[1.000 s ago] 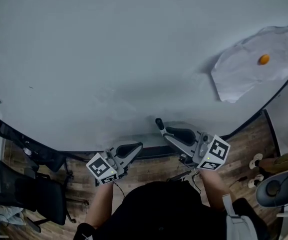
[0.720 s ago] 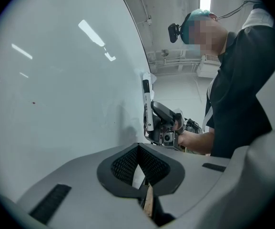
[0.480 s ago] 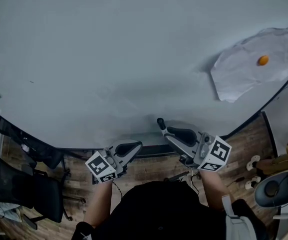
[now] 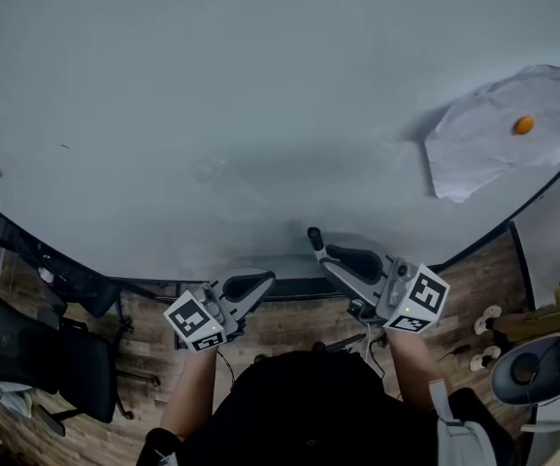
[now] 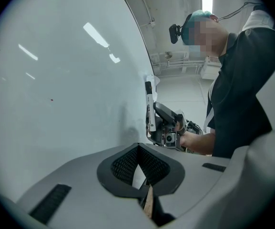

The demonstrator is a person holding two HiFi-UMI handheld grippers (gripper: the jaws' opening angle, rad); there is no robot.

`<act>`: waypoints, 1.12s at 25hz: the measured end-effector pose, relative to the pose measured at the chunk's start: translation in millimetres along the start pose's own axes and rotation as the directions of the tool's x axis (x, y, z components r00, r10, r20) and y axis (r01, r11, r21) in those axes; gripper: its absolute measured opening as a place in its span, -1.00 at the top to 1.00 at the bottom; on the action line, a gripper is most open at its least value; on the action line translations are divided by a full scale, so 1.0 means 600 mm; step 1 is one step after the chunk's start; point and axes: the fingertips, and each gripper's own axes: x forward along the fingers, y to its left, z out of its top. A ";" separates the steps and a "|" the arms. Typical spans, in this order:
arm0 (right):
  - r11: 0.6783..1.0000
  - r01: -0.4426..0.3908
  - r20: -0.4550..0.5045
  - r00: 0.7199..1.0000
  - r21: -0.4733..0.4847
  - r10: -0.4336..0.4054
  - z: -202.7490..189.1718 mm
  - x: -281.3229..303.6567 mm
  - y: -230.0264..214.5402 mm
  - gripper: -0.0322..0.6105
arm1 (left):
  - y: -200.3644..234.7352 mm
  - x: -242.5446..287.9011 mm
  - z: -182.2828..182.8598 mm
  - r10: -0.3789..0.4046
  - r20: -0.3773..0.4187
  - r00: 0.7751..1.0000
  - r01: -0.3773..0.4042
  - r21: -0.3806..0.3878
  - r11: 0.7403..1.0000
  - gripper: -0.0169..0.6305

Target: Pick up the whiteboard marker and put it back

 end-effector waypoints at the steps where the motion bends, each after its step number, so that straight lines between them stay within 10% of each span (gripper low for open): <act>1: 1.000 -0.001 -0.006 1.000 0.000 0.001 -0.003 0.001 0.000 0.67 | 0.000 -0.001 0.000 0.004 0.002 1.000 -0.004 -0.002 1.000 0.91; 12: 0.998 -0.005 -0.165 0.986 -0.063 -0.005 -0.087 0.019 0.007 0.67 | 0.007 -0.038 -0.028 0.072 0.002 0.997 -0.072 -0.052 0.996 0.91; 28: 0.977 -0.075 -0.474 0.880 -0.199 -0.029 -0.287 0.022 0.023 0.67 | 0.022 -0.135 -0.131 0.225 0.000 0.974 -0.220 -0.202 0.954 0.91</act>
